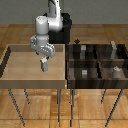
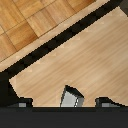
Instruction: Place the milk carton into the appropriate compartment.
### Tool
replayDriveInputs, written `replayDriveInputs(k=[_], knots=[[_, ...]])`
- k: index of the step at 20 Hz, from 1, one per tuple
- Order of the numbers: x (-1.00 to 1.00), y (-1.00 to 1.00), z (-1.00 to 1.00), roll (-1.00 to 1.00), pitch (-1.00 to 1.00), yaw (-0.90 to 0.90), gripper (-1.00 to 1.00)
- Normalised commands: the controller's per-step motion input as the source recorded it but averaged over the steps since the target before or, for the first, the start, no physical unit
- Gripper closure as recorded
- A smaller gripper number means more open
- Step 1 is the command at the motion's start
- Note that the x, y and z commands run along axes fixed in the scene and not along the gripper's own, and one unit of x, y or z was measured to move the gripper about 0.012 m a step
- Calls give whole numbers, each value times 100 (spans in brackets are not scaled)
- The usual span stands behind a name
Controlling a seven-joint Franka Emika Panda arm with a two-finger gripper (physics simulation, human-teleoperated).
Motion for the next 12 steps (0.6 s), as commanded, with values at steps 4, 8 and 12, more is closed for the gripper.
replayDriveInputs(k=[4,8,12], knots=[[100,0,0,0,0,0,-100],[-50,0,0,0,0,0,-100],[-100,0,0,0,0,0,-100]])
